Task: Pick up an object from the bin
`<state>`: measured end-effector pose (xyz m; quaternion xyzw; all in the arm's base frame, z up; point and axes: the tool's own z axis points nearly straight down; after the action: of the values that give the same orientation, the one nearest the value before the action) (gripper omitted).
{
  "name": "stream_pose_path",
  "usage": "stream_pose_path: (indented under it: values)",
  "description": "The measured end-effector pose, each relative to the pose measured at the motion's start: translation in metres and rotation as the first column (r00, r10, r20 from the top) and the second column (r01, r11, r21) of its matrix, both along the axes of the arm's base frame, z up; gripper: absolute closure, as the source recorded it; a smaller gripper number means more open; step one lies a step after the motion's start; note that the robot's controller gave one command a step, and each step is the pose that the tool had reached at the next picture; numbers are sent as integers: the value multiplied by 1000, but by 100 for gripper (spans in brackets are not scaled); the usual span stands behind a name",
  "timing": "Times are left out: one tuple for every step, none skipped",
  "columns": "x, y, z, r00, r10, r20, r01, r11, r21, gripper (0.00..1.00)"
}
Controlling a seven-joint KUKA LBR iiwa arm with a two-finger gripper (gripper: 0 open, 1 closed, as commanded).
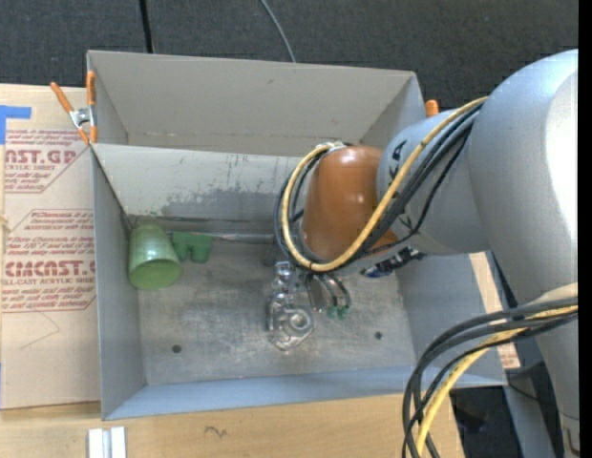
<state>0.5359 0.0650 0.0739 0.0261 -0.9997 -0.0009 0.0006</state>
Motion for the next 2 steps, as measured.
stream_pose_path:
  values:
    - [-29, -2, 173, 983, 183, 11, -183, 983, -2, 100]
    - [16, -18, 15, 999, -33, 9, 33, 999, 3, 100]
